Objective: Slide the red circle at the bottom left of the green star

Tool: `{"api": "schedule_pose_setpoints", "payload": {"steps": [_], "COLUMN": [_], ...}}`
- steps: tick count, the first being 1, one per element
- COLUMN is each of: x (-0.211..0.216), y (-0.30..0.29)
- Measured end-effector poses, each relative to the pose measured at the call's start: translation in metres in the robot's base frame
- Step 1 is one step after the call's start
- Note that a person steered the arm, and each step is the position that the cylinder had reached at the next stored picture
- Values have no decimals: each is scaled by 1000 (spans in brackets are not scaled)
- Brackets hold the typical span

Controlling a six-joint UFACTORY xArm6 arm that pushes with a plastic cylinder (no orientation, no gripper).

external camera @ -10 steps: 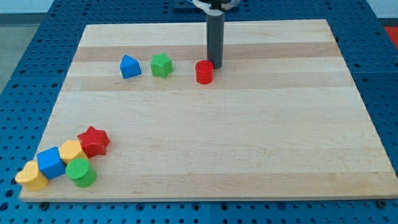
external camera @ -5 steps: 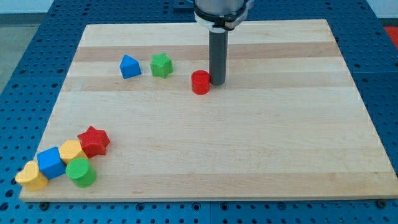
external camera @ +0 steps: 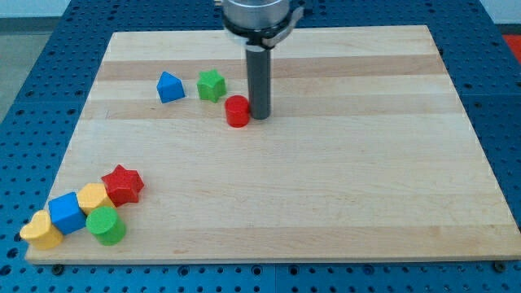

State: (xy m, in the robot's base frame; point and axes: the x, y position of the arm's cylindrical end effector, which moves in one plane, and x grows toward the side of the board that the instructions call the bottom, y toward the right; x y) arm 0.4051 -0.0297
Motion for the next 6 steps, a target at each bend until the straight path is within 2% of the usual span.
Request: {"api": "schedule_pose_setpoints", "payload": {"steps": [2, 4, 6], "x": [29, 34, 35], "y": [-72, -128, -91]}}
